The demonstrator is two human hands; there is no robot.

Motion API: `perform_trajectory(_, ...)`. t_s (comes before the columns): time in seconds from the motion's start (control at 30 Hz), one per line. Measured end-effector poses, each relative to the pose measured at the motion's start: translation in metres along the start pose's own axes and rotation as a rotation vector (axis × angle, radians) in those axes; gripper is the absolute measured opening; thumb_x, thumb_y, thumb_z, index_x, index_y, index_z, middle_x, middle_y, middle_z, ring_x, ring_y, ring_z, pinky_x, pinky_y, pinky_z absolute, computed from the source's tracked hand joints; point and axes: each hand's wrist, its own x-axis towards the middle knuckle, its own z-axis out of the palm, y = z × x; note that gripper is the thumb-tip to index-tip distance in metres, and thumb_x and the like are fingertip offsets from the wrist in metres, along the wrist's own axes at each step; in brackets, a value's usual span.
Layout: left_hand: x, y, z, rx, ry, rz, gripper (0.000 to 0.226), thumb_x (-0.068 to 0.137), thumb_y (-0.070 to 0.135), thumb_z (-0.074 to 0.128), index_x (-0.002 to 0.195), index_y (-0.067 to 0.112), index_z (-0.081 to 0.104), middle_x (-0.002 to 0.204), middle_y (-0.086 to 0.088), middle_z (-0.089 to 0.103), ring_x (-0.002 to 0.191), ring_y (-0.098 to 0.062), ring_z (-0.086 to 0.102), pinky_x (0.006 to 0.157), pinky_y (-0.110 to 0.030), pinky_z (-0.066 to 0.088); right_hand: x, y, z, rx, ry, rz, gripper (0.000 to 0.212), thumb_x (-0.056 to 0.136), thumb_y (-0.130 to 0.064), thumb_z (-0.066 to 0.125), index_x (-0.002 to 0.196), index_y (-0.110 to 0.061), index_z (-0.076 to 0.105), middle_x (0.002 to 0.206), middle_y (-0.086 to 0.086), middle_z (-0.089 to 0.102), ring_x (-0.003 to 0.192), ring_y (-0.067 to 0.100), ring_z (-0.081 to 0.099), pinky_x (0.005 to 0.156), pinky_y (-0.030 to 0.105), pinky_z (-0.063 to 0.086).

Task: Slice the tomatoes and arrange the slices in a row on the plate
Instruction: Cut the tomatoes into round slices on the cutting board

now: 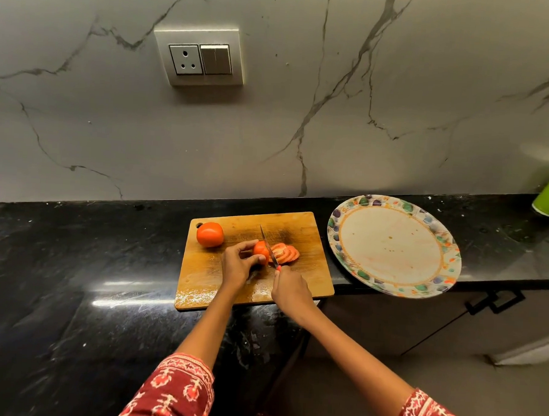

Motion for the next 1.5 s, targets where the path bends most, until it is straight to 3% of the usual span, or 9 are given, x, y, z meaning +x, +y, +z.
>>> perform_trajectory(0.37, 0.001, 0.001, 0.0, 0.022, 0.023, -0.023, 0.035, 0.068, 0.0, 0.076, 0.101, 0.003, 0.068, 0.102, -0.012, 0.068, 0.091, -0.017, 0.061, 0.077, -0.022, 0.045, 0.011, -0.01, -0.004, 0.023, -0.047, 0.005, 0.028, 0.1, -0.016, 0.033, 0.117, 0.001, 0.048, 0.115, 0.022, 0.057, 0.107, 0.037, 0.054, 0.072, 0.034, 0.036)
perform_trajectory(0.73, -0.003, -0.001, -0.001, 0.067, 0.023, -0.03, 0.03, 0.07, 0.003, 0.076, 0.099, 0.004, 0.069, 0.102, -0.011, 0.069, 0.096, -0.02, 0.063, 0.083, -0.026, 0.048, -0.004, 0.002, 0.009, -0.002, 0.005, -0.034, 0.031, 0.103, -0.021, 0.027, 0.117, -0.002, 0.046, 0.111, 0.018, 0.059, 0.104, 0.034, 0.057, 0.072, 0.035, 0.039)
perform_trajectory(0.97, 0.001, 0.003, -0.001, 0.076, 0.044, -0.007, 0.027, 0.07, 0.006, 0.077, 0.095, 0.004, 0.07, 0.096, -0.01, 0.07, 0.089, -0.017, 0.064, 0.073, -0.018, 0.045, 0.013, -0.003, 0.003, -0.019, 0.001, -0.027, 0.03, 0.102, -0.02, 0.028, 0.119, -0.001, 0.045, 0.113, 0.021, 0.058, 0.105, 0.037, 0.054, 0.071, 0.035, 0.035)
perform_trajectory(1.2, 0.002, 0.004, 0.001, 0.097, 0.043, 0.01, 0.026, 0.071, 0.005, 0.076, 0.096, 0.003, 0.07, 0.097, -0.011, 0.07, 0.09, -0.017, 0.064, 0.074, -0.015, 0.044, 0.011, 0.007, 0.009, 0.03, -0.021, -0.03, 0.033, 0.102, -0.022, 0.028, 0.117, 0.0, 0.048, 0.112, 0.02, 0.058, 0.104, 0.036, 0.056, 0.069, 0.031, 0.033)
perform_trajectory(1.5, -0.002, 0.001, 0.004, 0.082, 0.079, 0.018, 0.026, 0.067, 0.005, 0.078, 0.093, 0.004, 0.071, 0.093, -0.01, 0.071, 0.084, -0.014, 0.063, 0.075, -0.02, 0.046, 0.03, -0.001, 0.01, 0.07, -0.077, 0.016, 0.033, 0.101, -0.019, 0.031, 0.115, 0.004, 0.05, 0.115, 0.025, 0.058, 0.107, 0.04, 0.054, 0.071, 0.033, 0.034)
